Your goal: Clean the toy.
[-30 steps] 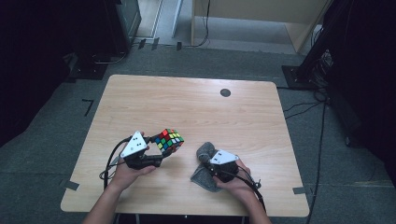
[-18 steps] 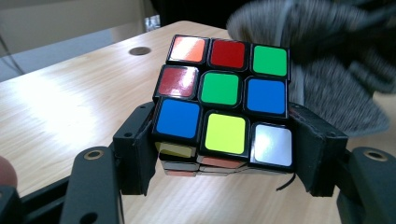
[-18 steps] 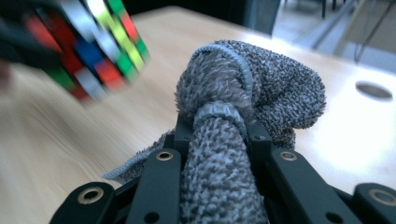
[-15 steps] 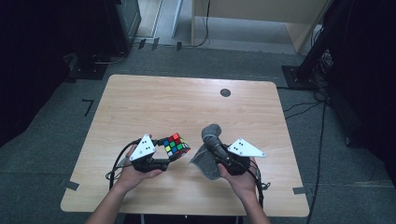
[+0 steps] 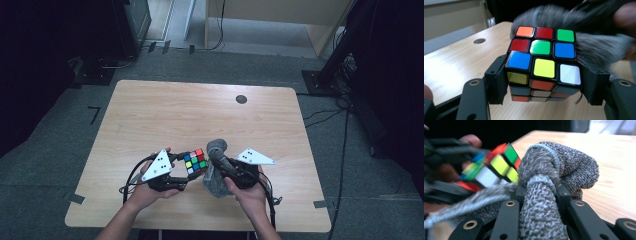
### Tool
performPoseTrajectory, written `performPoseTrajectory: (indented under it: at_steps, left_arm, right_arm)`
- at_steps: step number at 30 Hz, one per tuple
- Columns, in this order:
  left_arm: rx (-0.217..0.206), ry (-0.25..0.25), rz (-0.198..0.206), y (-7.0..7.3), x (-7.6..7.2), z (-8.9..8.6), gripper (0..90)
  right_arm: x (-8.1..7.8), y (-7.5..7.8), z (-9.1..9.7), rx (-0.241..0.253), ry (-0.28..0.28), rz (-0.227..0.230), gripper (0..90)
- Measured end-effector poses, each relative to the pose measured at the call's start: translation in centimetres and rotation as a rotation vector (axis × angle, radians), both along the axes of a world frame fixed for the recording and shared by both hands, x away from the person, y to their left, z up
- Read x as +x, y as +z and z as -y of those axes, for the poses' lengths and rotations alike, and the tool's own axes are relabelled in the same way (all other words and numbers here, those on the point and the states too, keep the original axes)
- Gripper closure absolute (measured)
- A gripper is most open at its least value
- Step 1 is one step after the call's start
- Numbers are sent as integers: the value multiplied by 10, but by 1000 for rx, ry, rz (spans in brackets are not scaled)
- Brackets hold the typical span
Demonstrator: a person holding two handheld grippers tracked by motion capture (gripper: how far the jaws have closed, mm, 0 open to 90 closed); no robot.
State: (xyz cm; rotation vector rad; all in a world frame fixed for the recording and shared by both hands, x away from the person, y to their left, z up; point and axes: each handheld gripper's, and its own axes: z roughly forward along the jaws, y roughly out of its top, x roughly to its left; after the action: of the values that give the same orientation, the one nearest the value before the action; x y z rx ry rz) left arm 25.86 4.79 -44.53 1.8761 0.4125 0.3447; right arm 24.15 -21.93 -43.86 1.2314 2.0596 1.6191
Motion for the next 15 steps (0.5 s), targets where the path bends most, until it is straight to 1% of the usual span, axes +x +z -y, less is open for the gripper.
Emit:
performPoseTrajectory:
  at_steps: [1, 2, 4, 5, 6, 7, 8, 9, 10, 11, 12, 13, 14, 15]
  left_arm:
    - [9, 3, 1, -1, 0, 0, 338]
    - [15, 4, 3, -3, 0, 1, 338]
    - [18, -2, 2, -4, 0, 2, 338]
    - [17, -6, 3, -3, -1, 3, 338]
    - [15, -11, 7, -3, -2, 4, 338]
    - [21, -14, 14, -2, -4, 6, 338]
    - [34, -13, 24, -2, -5, 7, 338]
    - [56, -2, 43, -2, -7, 11, 339]
    - [78, 4, 53, -2, -9, 13, 339]
    - [110, 10, 70, -3, -11, 16, 339]
    - [129, 12, 78, -3, -12, 18, 339]
    - [147, 18, 86, -3, -14, 21, 339]
    - [158, 18, 87, -2, -16, 23, 340]
    - [166, 18, 92, -1, -17, 24, 340]
  right_arm:
    - [-3, 7, 1, 57, 39, 28, 716]
    - [-3, 7, 1, 57, 39, 28, 716]
    - [-10, 21, 0, 108, 87, 80, 714]
    - [-12, 24, -2, 111, 98, 96, 713]
    - [-15, 28, -4, 100, 109, 115, 712]
    - [-19, 31, -12, 65, 139, 136, 704]
    - [-19, 31, -12, 65, 139, 136, 704]
    - [-22, 30, -23, -1, 159, 152, 695]
    - [-22, 30, -23, -1, 159, 152, 695]
    - [-23, 29, -27, -42, 161, 163, 692]
    - [-25, 28, -34, -119, 160, 186, 691]
    - [-27, 27, -38, -173, 156, 205, 694]
    - [-30, 26, -44, -270, 150, 245, 696]
    - [-30, 25, -46, -316, 141, 264, 696]
